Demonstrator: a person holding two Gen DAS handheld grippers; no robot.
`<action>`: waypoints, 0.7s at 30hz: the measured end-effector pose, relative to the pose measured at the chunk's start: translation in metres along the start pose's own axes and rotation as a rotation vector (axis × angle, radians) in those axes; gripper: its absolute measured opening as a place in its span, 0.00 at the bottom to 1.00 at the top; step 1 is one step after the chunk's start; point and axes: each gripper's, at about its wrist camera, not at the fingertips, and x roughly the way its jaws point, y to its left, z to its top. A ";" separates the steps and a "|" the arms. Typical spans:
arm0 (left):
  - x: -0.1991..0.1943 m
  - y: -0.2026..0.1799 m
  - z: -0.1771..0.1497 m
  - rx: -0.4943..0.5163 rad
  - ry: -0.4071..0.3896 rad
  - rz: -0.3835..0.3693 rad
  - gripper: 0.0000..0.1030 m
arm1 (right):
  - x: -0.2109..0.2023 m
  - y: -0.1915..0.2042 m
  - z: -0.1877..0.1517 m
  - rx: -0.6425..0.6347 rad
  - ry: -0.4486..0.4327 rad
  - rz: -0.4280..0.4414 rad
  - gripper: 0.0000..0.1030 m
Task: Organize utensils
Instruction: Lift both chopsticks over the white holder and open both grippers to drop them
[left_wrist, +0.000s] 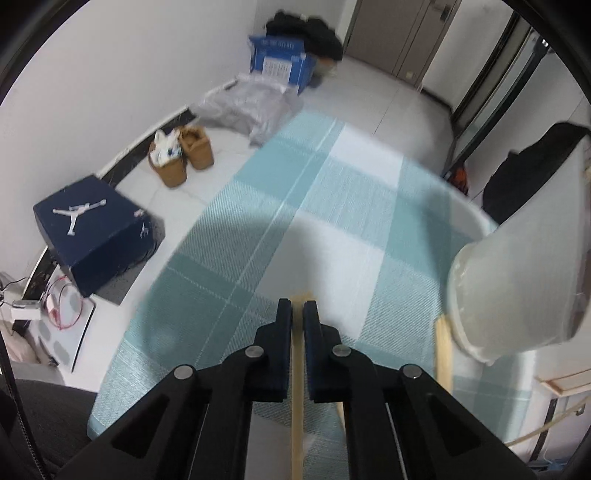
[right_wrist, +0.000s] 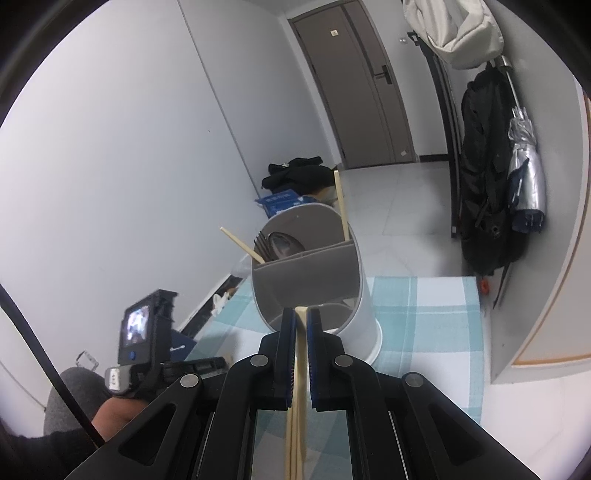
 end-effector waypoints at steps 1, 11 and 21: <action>-0.007 -0.001 0.001 0.001 -0.035 -0.026 0.03 | 0.000 0.001 0.000 -0.002 -0.001 0.000 0.05; -0.075 -0.009 -0.004 0.059 -0.285 -0.200 0.03 | -0.009 0.015 -0.006 -0.044 -0.028 -0.023 0.05; -0.112 -0.023 -0.013 0.194 -0.377 -0.264 0.03 | -0.016 0.019 -0.010 -0.029 -0.054 -0.069 0.05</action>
